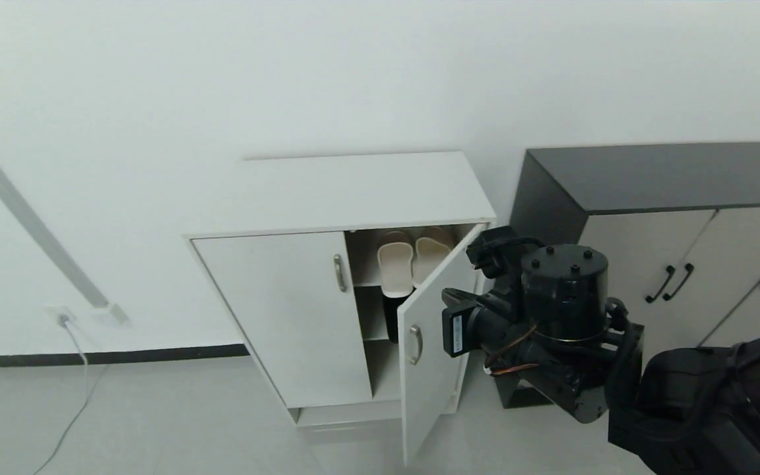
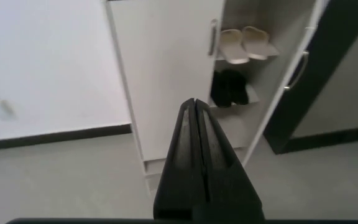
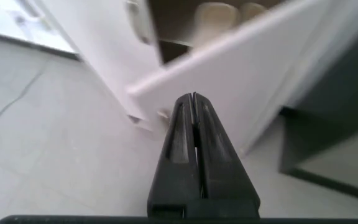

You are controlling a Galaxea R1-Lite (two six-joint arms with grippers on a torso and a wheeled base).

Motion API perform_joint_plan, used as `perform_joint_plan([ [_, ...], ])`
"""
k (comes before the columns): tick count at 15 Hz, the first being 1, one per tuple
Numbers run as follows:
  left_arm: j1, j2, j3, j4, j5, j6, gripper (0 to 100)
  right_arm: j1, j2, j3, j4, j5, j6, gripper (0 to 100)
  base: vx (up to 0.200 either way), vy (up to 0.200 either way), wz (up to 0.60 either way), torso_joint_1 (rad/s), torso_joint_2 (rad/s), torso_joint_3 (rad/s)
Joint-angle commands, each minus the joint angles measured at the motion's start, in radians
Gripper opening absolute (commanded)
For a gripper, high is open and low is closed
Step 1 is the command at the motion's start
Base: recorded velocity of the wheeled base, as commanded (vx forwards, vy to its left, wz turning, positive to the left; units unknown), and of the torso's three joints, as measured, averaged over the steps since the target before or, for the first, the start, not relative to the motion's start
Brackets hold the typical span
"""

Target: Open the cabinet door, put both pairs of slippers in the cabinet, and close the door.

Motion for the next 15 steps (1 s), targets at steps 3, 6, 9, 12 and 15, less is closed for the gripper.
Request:
perform_joint_plan([
  [3, 0.0, 0.001, 0.0, 0.0, 0.0, 0.0, 0, 0.0, -0.004, 0.006, -0.001, 0.001, -0.002, 0, 0.0, 0.0, 0.0, 0.0, 0.0, 0.0],
  [6, 0.0, 0.001, 0.0, 0.0, 0.0, 0.0, 0, -0.016, -0.027, 0.036, 0.001, -0.001, -0.048, 0, 0.0, 0.0, 0.0, 0.0, 0.0, 0.0],
  [9, 0.0, 0.001, 0.0, 0.0, 0.0, 0.0, 0, -0.043, -0.037, 0.057, 0.01, 0.002, -0.075, 0, 0.0, 0.0, 0.0, 0.0, 0.0, 0.0],
  [12, 0.0, 0.001, 0.0, 0.0, 0.0, 0.0, 0, -0.056, 0.025, 0.059, 0.049, 0.004, -0.083, 0, 0.0, 0.0, 0.0, 0.0, 0.0, 0.0],
  [15, 0.0, 0.001, 0.0, 0.0, -0.001, 0.001, 0, -0.059, 0.115, 0.014, 0.042, 0.004, -0.08, 0, 0.0, 0.0, 0.0, 0.0, 0.0, 0.0],
])
